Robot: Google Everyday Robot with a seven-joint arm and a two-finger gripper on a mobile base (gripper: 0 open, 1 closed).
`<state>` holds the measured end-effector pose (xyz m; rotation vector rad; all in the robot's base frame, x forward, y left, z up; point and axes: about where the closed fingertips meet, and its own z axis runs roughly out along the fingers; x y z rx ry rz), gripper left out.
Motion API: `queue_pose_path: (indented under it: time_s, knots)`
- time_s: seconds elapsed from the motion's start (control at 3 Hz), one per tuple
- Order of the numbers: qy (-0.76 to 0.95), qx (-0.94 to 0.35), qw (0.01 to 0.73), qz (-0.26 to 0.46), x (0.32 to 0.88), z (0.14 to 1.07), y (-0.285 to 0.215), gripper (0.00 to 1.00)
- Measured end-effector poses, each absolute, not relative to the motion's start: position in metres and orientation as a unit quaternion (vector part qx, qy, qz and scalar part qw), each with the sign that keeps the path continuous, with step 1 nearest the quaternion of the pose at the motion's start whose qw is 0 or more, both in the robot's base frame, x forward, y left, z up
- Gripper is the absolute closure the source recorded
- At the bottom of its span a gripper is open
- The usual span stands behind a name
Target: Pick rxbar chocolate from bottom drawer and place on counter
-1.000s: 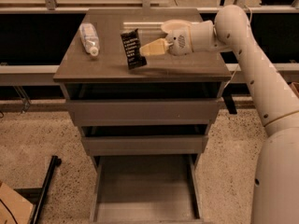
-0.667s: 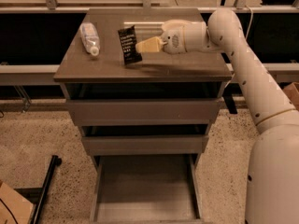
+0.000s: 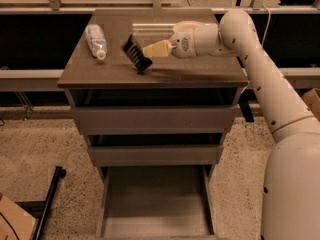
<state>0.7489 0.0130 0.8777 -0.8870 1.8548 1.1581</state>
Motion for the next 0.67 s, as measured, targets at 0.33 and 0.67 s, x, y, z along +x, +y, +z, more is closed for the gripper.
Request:
queue_pose_path:
  time_s: [0.33,0.67]
  knots:
    - [0.726,-0.349,0.379,0.455,0.7486,0.8765,0.0168,0.06]
    - [0.726,-0.35,0.378,0.456,0.7484,0.8759,0.0189,0.0]
